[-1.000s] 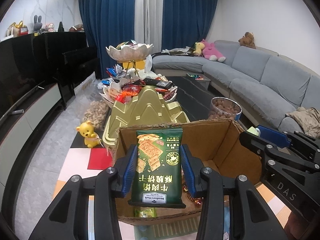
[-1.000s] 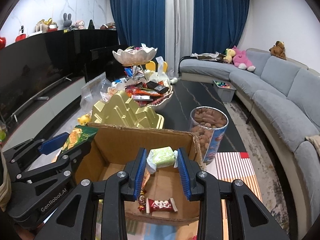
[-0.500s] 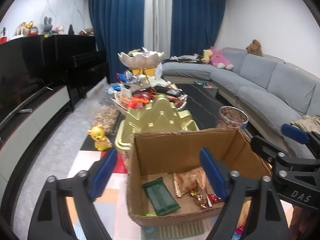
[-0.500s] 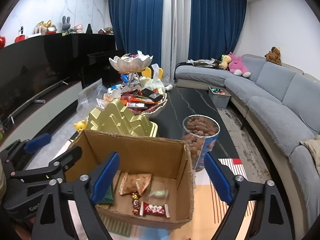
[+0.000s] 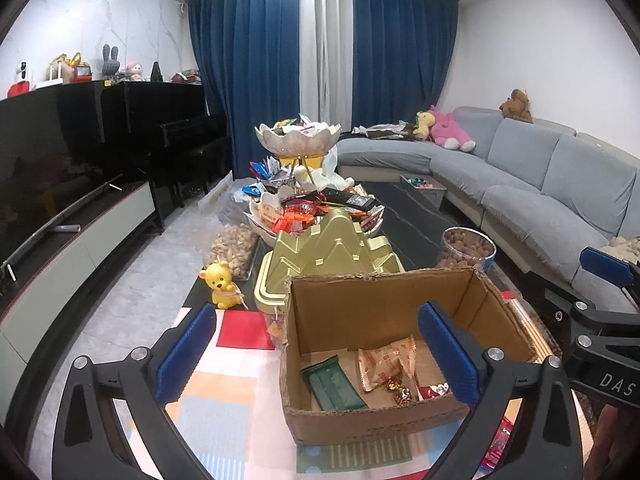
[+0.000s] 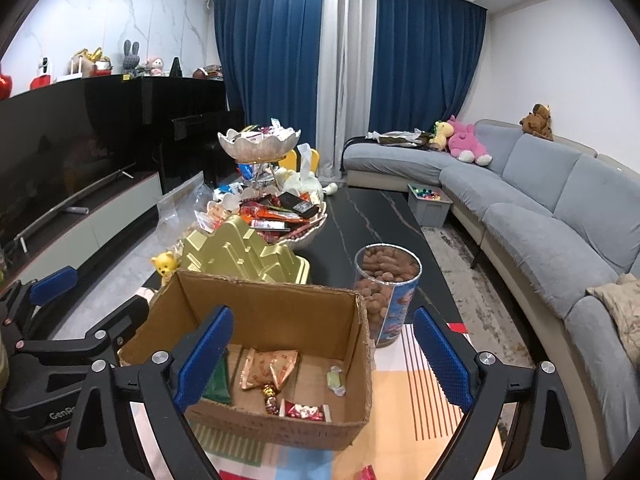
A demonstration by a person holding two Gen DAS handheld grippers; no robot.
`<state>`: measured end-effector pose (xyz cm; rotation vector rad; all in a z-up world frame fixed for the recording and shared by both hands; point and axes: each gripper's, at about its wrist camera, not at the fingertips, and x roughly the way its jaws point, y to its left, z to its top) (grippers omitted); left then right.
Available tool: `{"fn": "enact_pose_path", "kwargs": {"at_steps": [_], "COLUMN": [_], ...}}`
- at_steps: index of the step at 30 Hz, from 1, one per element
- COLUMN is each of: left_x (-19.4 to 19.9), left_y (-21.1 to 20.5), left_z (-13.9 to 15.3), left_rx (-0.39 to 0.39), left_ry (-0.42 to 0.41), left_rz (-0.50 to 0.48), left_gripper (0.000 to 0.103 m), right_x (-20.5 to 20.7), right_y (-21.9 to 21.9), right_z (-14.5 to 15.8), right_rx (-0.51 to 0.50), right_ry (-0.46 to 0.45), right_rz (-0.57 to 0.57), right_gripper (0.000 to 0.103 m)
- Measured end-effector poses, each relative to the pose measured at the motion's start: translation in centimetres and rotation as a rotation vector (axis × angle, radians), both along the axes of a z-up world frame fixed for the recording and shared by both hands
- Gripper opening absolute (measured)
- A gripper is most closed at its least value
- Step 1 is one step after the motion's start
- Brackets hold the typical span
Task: Organize snacks
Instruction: 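Withdraw both open tools from the box toward the remaining snacks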
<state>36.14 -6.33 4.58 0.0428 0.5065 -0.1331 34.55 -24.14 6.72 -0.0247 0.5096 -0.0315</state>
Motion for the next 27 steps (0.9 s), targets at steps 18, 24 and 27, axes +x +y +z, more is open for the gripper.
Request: {"fn": "enact_pose_path", "kwargs": {"at_steps": [18,24,27], "left_x": [-4.3,-5.7,-6.4], "left_y": [-0.6,-0.9,-1.2], "left_z": [1.3,1.0,0.7], "left_rx": [0.03,0.038,0.043], "left_ry": [-0.024,-0.019,-0.02], "left_rz": [-0.001,-0.009,-0.018], "left_gripper": [0.103,0.103,0.103], "right_x": [-4.8,-6.1,-6.8], "right_y": [-0.5,-1.2,-1.6], "right_z": [1.3,1.0,0.7], "right_rx": [-0.002,-0.001,-0.002], "right_ry": [-0.029,-0.023,-0.019], "right_rz": [-0.015,-0.038,-0.051], "right_gripper": [0.092,0.092,0.092]}}
